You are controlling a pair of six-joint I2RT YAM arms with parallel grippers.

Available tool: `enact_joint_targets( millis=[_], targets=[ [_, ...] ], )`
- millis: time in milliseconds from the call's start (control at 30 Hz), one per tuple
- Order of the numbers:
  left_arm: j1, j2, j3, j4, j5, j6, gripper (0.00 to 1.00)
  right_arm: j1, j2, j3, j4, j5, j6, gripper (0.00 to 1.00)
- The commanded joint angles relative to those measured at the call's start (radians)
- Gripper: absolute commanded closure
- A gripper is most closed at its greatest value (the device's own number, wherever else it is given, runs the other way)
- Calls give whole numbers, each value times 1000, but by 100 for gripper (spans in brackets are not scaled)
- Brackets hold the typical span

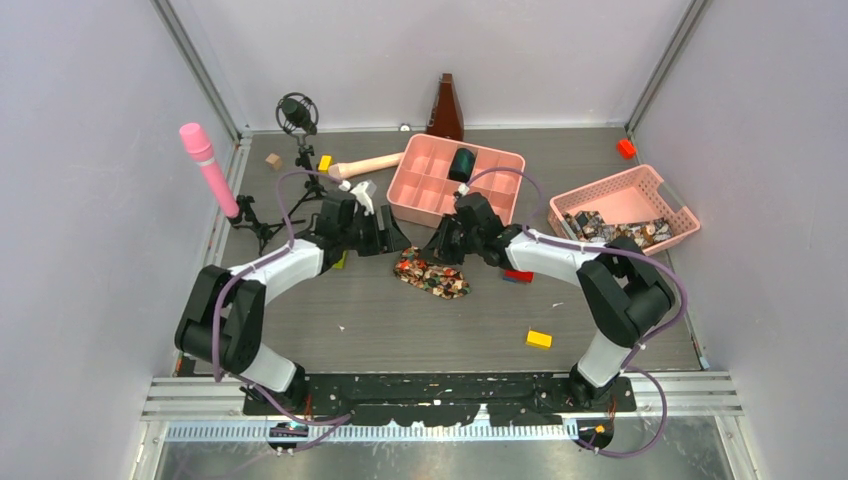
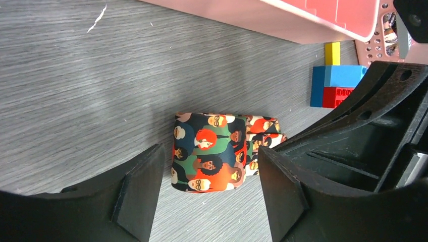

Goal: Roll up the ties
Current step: Roll the tie at the center of the board.

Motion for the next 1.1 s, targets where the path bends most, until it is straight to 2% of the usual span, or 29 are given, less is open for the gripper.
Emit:
enact_joint_targets(
  millis=[0, 333, 733, 1067],
  targets=[
    [7, 14, -5, 49, 31, 8, 30, 7, 18, 18, 21, -14, 15, 91],
    [7, 62, -18, 53, 48, 18, 30, 12, 47, 9, 4, -14, 12, 91],
    [5, 120, -57, 136, 120, -14, 30, 34, 31, 22, -144, 69, -37, 92],
    [-2, 146, -61, 178, 177, -31, 30, 37, 25, 16, -172, 103, -48, 93]
  ],
)
